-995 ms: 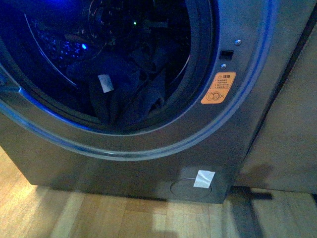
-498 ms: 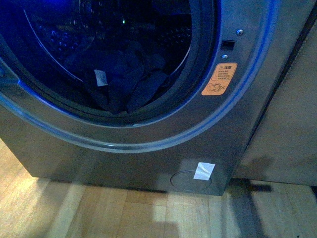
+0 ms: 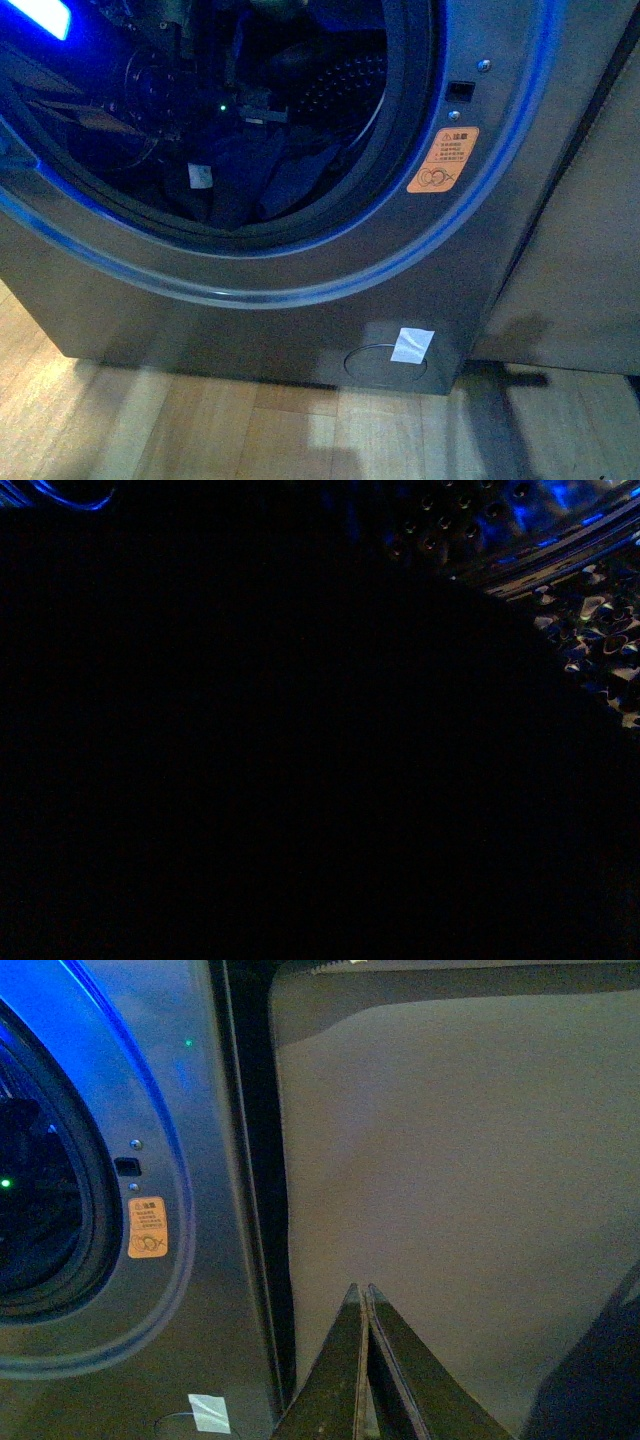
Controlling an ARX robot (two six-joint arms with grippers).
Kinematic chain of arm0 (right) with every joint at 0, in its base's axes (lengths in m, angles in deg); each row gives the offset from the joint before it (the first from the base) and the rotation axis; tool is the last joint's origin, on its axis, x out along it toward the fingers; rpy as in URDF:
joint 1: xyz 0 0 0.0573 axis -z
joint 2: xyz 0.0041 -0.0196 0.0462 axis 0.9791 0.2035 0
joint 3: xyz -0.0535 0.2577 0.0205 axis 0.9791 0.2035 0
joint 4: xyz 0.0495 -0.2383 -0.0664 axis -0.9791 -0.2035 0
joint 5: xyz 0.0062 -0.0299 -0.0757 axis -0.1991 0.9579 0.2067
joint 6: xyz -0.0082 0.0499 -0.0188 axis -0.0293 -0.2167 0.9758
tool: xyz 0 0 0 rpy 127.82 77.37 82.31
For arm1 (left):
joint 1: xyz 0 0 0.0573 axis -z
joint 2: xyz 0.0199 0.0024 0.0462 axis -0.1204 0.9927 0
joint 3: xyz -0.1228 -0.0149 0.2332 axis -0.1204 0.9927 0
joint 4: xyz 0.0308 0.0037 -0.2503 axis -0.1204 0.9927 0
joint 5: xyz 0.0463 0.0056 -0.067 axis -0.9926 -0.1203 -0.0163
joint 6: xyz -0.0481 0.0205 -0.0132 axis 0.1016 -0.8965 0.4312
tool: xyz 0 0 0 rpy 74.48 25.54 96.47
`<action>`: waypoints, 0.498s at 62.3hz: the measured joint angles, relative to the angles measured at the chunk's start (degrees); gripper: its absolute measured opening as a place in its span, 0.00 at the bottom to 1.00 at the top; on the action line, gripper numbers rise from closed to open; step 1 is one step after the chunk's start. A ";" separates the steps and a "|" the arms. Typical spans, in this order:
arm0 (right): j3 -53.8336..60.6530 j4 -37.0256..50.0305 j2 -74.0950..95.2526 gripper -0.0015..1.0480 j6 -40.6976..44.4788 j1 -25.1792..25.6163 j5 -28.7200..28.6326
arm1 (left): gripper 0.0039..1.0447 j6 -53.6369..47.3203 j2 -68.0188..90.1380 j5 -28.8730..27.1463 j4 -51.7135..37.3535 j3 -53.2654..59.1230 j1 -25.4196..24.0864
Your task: Put clothes into washing machine
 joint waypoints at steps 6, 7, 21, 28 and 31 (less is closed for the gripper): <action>0.00 0.00 0.00 0.02 0.00 0.00 0.00 | 0.66 0.04 -2.21 0.22 -1.81 3.28 -0.02; 0.00 0.00 0.00 0.02 0.00 0.00 0.00 | 0.68 0.02 -2.45 0.33 -2.14 3.72 -0.02; 0.00 0.00 0.00 0.02 0.00 0.00 0.00 | 0.94 -0.35 -9.53 1.92 -9.16 15.30 0.85; 0.00 0.00 0.00 0.02 0.00 0.00 0.00 | 0.94 -0.15 -14.49 3.58 -13.88 24.17 1.70; 0.00 0.00 0.00 0.02 0.00 0.00 0.00 | 0.94 0.00 -17.33 4.63 -15.82 28.39 2.14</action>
